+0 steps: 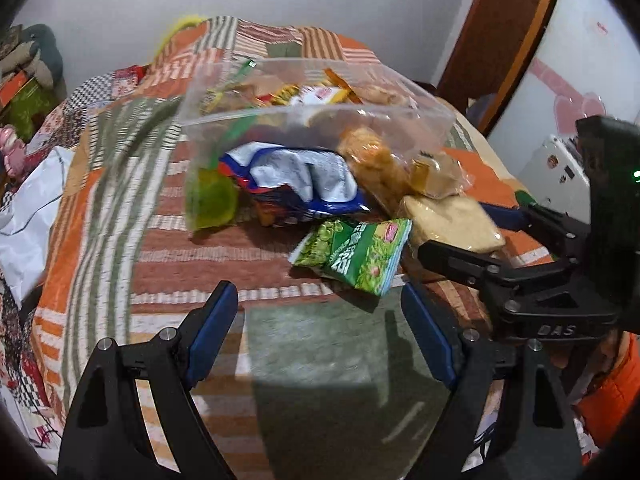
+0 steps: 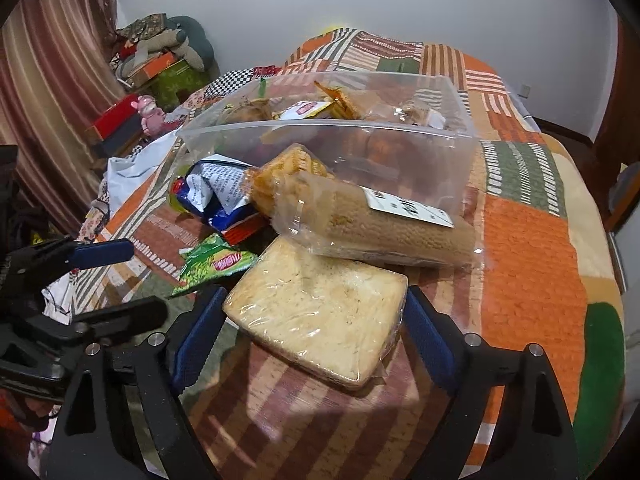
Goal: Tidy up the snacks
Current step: 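Move both tools toward the wrapped bread slice beside the box, then grasp the green pea bag with the left tool while the right tool carries the bread slice into the box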
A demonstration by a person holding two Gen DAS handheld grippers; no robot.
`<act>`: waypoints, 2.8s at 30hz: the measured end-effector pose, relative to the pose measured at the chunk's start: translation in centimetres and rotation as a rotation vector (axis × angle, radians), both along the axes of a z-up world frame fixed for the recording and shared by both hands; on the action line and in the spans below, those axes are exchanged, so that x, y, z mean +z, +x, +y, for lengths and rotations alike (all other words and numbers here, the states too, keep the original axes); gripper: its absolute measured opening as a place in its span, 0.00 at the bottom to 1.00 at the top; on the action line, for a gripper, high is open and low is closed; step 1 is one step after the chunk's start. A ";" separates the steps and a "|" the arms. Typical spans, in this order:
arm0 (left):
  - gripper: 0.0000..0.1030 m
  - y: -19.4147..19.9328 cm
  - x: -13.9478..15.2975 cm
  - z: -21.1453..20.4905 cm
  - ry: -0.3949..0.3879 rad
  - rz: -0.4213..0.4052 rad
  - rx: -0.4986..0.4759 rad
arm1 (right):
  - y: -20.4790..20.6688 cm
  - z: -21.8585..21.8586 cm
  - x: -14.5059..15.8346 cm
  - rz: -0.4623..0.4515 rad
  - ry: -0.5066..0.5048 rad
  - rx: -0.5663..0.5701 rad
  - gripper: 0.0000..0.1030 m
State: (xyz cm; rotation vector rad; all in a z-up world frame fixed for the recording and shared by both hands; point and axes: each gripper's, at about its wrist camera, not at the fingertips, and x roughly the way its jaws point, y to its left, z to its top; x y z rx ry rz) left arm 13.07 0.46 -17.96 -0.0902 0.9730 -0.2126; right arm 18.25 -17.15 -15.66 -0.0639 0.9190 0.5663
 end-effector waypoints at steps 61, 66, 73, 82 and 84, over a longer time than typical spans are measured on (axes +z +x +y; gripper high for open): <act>0.19 1.0 8.9 0.8 -0.084 -0.312 -0.006 | 0.8 -4.7 8.1 -0.204 0.129 -0.094 0.83; 0.19 2.8 9.6 1.9 -0.085 -0.332 0.024 | 2.3 -3.8 8.7 -0.226 0.138 -0.088 0.83; 0.19 6.2 9.9 3.3 -0.080 -0.337 0.065 | 5.0 -2.7 9.5 -0.242 0.150 -0.085 0.83; 0.19 10.7 9.2 3.7 -0.070 -0.323 0.076 | 8.3 -1.0 9.4 -0.234 0.146 -0.082 0.83; 0.19 11.8 8.9 3.5 -0.061 -0.316 0.072 | 9.1 -0.6 9.1 -0.222 0.143 -0.080 0.83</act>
